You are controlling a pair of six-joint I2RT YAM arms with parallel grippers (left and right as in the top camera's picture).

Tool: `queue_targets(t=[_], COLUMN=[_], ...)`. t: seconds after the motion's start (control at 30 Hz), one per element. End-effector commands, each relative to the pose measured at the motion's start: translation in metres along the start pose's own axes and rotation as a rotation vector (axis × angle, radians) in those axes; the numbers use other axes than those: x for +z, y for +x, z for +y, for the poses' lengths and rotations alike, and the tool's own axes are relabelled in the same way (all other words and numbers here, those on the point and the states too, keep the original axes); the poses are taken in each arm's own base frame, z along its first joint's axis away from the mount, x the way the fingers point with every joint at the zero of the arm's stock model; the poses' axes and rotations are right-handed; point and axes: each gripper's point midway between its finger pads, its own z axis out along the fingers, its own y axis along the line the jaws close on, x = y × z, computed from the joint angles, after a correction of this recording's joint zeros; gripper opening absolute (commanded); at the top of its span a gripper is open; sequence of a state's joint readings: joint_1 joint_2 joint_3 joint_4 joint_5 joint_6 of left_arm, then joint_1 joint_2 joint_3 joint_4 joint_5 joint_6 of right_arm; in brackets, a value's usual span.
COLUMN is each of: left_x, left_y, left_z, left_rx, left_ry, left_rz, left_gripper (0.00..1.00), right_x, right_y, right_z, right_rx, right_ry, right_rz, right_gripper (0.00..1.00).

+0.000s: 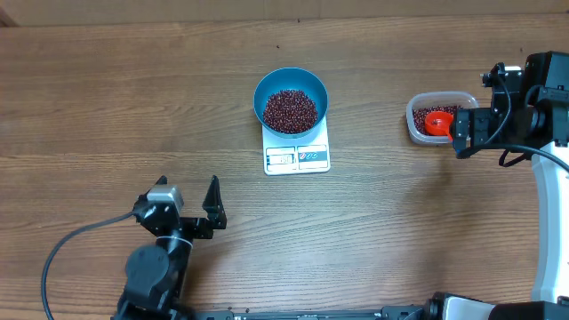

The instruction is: Scoop item into bowl and weigh 150g on scale

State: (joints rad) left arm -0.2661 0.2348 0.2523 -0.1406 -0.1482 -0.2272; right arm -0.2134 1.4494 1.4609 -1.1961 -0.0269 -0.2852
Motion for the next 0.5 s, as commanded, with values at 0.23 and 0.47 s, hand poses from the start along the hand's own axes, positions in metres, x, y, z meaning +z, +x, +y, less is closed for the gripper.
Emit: queue_targets(t=[0.23, 0.47], left_x=[0.001, -0.002], left_y=[0.012, 0.013], left_z=[0.016, 0.032], left_rx=[0.058, 0.096], left_ry=[0.033, -0.028], left_rz=[-0.152, -0.191], left_gripper=[0.99, 1.0], right_x=[-0.011, -0.011], right_y=[-0.012, -0.012], right_z=[0.002, 0.002], right_rx=[-0.009, -0.009], right_ry=[-0.001, -0.001], right_rz=[-0.047, -0.047], right_gripper=[1.0, 1.0])
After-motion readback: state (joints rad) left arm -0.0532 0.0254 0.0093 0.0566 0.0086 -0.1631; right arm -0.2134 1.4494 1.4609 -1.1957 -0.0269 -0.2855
